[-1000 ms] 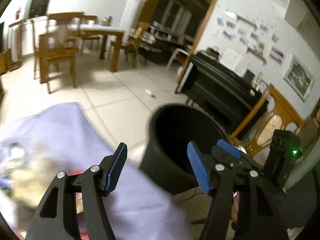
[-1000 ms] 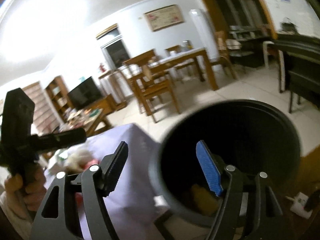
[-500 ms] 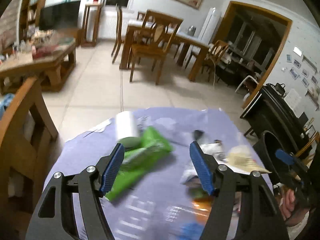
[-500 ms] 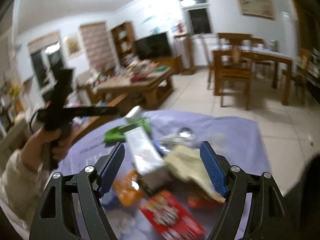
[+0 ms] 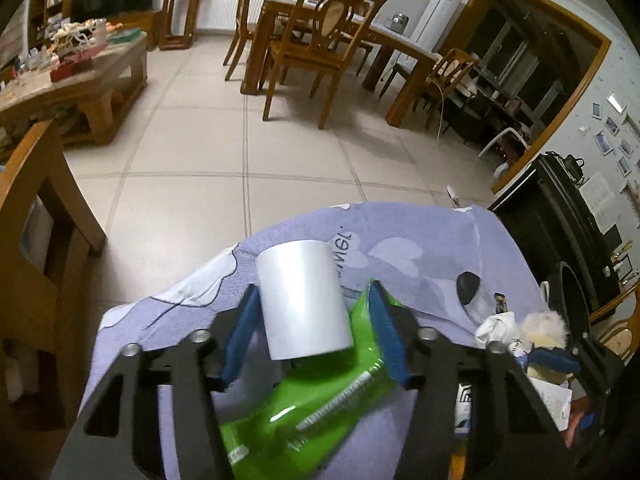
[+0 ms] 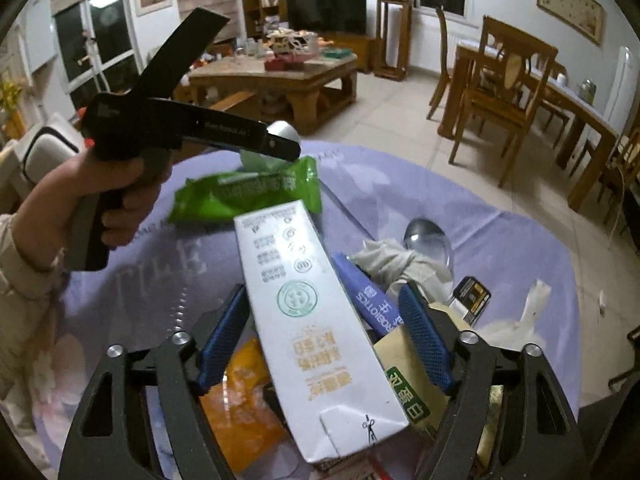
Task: Collect trash
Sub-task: 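Grasp the white paper cup with the left gripper while the right grasps the milk carton, then carry the cup and carton to the bin and release both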
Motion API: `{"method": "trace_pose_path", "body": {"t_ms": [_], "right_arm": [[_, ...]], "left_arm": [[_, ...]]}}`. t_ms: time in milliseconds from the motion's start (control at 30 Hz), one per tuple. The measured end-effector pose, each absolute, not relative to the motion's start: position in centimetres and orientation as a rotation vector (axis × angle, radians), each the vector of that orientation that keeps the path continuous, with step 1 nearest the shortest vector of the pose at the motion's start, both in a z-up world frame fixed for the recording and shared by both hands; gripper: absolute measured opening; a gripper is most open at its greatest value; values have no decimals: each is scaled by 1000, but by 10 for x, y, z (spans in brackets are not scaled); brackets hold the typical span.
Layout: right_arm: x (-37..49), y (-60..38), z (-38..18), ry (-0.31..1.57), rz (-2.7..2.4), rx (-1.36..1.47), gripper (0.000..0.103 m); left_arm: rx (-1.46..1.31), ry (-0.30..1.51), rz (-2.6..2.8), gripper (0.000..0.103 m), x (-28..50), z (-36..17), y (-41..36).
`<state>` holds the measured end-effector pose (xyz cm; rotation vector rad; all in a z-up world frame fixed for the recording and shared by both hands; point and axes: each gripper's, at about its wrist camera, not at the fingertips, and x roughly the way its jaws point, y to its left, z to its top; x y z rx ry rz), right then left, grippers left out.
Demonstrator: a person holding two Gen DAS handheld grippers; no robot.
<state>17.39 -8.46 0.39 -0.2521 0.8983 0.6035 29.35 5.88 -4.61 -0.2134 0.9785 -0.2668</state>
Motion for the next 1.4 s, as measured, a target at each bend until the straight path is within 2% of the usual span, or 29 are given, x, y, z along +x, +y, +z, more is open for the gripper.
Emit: {"method": "trace_pose_path", "body": {"t_ms": [33, 67, 100, 133, 500, 767, 1033, 1400], "right_arm": [[174, -84, 1, 909, 611, -244, 61], [176, -84, -2, 913, 619, -234, 52], [177, -94, -9, 911, 621, -232, 45], [176, -94, -9, 907, 618, -237, 42], [149, -125, 2, 858, 664, -113, 41], [110, -186, 40, 697, 663, 100, 41], [67, -280, 72, 537, 531, 262, 41], [20, -455, 57, 481, 246, 443, 41]], "left_arm": [[-205, 970, -264, 45, 294, -47, 60], [-194, 968, -266, 40, 295, -48, 60], [-191, 963, -268, 40, 294, -48, 59], [-193, 961, -277, 40, 293, -48, 59], [-167, 974, -399, 40, 251, -51, 35], [-187, 804, -454, 40, 195, 5, 11], [-126, 668, -526, 40, 147, 47, -74], [-64, 735, -764, 40, 131, 29, -239]]}}
